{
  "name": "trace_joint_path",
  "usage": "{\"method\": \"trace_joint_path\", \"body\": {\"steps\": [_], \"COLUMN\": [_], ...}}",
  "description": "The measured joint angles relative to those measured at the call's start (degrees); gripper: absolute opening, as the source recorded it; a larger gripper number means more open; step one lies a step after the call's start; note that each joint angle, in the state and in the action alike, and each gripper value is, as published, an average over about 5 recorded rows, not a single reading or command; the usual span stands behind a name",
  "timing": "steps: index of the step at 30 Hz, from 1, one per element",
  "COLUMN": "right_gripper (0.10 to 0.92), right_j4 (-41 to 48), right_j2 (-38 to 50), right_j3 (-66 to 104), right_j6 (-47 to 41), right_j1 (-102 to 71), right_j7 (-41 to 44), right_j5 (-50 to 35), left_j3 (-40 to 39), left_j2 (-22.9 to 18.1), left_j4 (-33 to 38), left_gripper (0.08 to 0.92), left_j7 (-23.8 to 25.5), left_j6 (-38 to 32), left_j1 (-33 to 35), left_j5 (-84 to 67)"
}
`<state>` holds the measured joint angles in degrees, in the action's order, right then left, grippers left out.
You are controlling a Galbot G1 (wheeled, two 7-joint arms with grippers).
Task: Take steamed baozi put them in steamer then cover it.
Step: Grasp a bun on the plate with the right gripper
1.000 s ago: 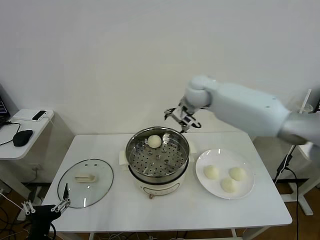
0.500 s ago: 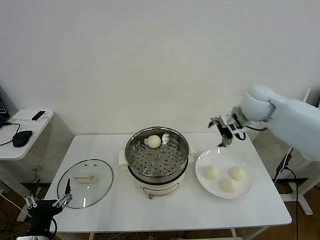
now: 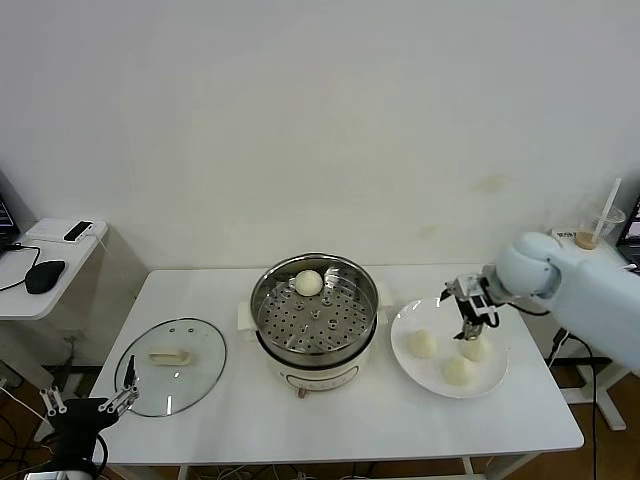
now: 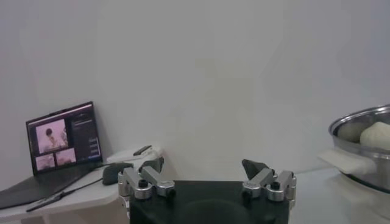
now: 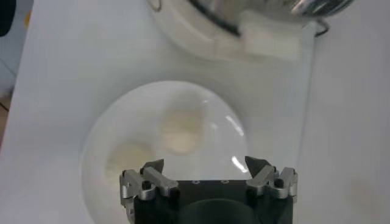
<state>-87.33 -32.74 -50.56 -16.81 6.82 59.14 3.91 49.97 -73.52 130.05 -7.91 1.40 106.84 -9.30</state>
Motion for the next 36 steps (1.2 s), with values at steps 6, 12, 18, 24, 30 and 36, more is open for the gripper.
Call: {"method": "trace_joint_path", "body": {"steps": [6,12,18,24,30,36], "right_gripper": [0.823,0.823,0.823,0.823,0.823,0.802], "right_j4": [3.7,7.8,11.4,13.9,15.9,17.5], "right_j2": [-2.9,-6.4,-9.6,-11.8,-13.4,-14.7], "right_j3": [1.9,3.6,4.2,4.6,5.2,5.6], "right_j6": [-0.4,-0.4,-0.2,-0.4,-0.2,-0.2], "right_j1": [-4.8,-7.9,-9.2,-10.5,-11.4,-11.8], "right_j7": [-0.9,-1.8,-2.3,-3.0,-4.0,-4.3], "right_j5": [1.5,2.9,3.9,4.7,5.4,5.9], "left_j3": [0.7,1.2,1.6,1.7,1.7,1.8], "left_j2": [-0.1,-0.2,-0.3,-0.4,-0.6,-0.6], "left_j4": [0.4,0.7,0.6,0.2,0.2,0.2], "left_gripper": [0.823,0.823,0.823,0.823,0.823,0.823], "left_j7": [0.0,0.1,0.1,0.0,0.0,-0.1], "left_j6": [0.1,0.1,0.1,0.1,0.1,0.1], "left_j1": [0.5,0.8,0.9,0.6,0.5,0.7], "left_j5": [0.0,0.0,0.0,0.0,0.0,0.0]}}
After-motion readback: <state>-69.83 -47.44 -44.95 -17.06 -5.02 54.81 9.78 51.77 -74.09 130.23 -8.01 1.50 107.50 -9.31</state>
